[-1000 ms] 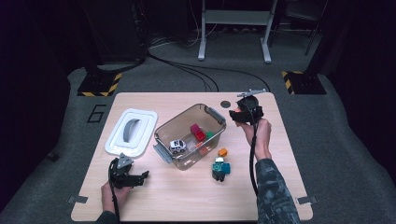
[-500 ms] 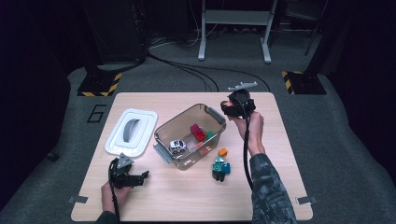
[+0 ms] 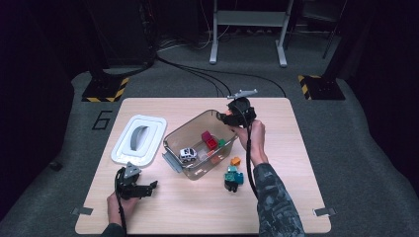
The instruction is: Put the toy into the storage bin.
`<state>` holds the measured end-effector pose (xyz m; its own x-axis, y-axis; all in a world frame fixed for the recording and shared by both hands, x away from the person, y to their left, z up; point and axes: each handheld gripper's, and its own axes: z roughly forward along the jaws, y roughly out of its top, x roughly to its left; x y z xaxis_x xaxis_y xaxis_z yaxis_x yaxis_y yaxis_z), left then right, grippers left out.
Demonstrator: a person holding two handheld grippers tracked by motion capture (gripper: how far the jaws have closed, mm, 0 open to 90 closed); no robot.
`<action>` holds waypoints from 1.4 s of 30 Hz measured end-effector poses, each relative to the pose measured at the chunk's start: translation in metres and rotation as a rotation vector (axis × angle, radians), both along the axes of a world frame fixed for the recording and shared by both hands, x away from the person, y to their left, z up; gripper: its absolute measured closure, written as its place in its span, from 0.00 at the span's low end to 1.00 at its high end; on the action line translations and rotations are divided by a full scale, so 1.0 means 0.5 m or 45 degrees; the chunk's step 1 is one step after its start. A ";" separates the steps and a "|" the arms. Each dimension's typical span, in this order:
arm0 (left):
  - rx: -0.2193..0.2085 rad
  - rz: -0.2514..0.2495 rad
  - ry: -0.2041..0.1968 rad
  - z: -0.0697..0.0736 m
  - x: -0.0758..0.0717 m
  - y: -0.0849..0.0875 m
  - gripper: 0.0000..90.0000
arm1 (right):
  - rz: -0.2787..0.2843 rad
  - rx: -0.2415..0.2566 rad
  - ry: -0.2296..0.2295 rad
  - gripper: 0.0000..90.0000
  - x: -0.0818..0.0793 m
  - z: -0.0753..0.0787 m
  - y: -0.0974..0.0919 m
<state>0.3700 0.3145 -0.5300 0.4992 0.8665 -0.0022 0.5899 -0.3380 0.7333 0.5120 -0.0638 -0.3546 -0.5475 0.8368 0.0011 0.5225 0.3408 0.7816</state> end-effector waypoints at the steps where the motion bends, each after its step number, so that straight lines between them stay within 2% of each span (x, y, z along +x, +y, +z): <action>1: 0.000 -0.001 0.000 0.000 0.000 0.000 0.13 | 0.008 0.000 -0.002 0.65 0.000 -0.003 0.004; 7: 0.001 -0.002 -0.001 0.000 0.000 0.000 0.13 | 0.040 0.000 0.023 0.65 -0.004 -0.033 0.020; 12: 0.000 0.000 -0.001 0.000 0.000 0.000 0.13 | 0.044 0.002 0.055 0.65 -0.008 -0.058 0.019; 17: 0.001 -0.001 -0.001 0.000 0.000 0.000 0.13 | 0.054 0.008 0.064 0.65 -0.013 -0.074 0.013; 20: 0.001 -0.001 -0.001 0.000 0.000 0.000 0.13 | 0.052 0.011 0.073 0.65 -0.017 -0.077 0.011; 25: 0.001 -0.001 -0.001 0.000 0.000 0.000 0.13 | 0.074 0.007 0.058 0.65 -0.024 -0.080 0.007; 26: 0.000 -0.001 0.000 0.000 0.000 0.000 0.13 | 0.063 0.011 0.072 0.65 -0.027 -0.080 0.008; 35: 0.001 -0.001 -0.001 0.000 0.000 0.000 0.13 | 0.067 -0.007 0.069 0.64 -0.033 -0.084 0.000; 38: 0.000 -0.001 0.000 0.000 0.000 0.000 0.13 | 0.063 -0.009 0.077 0.62 -0.036 -0.085 -0.006; 42: -0.001 0.000 -0.001 0.000 0.000 0.000 0.13 | 0.045 -0.003 0.079 0.54 -0.042 -0.082 -0.015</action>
